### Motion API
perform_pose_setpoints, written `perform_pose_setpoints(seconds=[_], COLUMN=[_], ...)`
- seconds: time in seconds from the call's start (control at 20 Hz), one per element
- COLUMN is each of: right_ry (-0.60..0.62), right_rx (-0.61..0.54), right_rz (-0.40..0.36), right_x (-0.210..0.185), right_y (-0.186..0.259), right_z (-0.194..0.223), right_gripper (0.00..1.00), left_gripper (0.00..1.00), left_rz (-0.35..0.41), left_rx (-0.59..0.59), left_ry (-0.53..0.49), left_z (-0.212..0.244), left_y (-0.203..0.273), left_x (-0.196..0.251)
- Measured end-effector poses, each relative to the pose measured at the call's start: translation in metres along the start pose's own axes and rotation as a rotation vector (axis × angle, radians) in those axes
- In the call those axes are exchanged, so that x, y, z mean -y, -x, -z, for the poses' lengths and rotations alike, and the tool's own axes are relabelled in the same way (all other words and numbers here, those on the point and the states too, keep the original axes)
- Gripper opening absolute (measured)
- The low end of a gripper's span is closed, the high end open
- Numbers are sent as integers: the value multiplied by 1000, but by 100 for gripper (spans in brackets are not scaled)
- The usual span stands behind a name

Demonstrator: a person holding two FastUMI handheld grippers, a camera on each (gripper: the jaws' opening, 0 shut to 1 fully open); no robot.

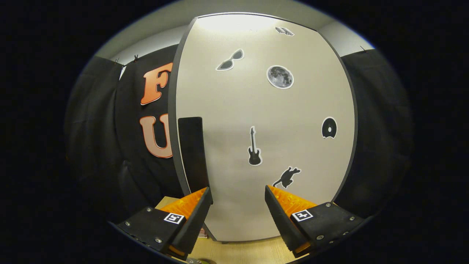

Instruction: Open the cabinet door with the right hand, grasp the bottle in the cabinet with the left hand and place it on the coaster, then close the cabinet door with the right hand.

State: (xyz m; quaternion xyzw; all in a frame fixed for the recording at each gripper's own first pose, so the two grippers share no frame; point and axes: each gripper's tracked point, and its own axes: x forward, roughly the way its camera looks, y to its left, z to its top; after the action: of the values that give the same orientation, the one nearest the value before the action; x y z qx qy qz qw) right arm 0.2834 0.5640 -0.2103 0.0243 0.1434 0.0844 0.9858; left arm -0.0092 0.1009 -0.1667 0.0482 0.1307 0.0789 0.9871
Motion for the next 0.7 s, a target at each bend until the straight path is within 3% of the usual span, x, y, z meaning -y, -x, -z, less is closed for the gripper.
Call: perform_pose_setpoints(seconds=[0.35, 0.7], right_ry=[23, 73], right_rx=[14, 104], right_rz=[-32, -45], right_x=[5, 47], right_y=[12, 94], right_z=[-27, -109], right_gripper=[92, 92], left_gripper=[95, 94], left_rz=[28, 71], left_rx=[28, 143], left_ry=[8, -6], left_z=[-29, -104], left_y=[1, 18], left_x=[12, 20])
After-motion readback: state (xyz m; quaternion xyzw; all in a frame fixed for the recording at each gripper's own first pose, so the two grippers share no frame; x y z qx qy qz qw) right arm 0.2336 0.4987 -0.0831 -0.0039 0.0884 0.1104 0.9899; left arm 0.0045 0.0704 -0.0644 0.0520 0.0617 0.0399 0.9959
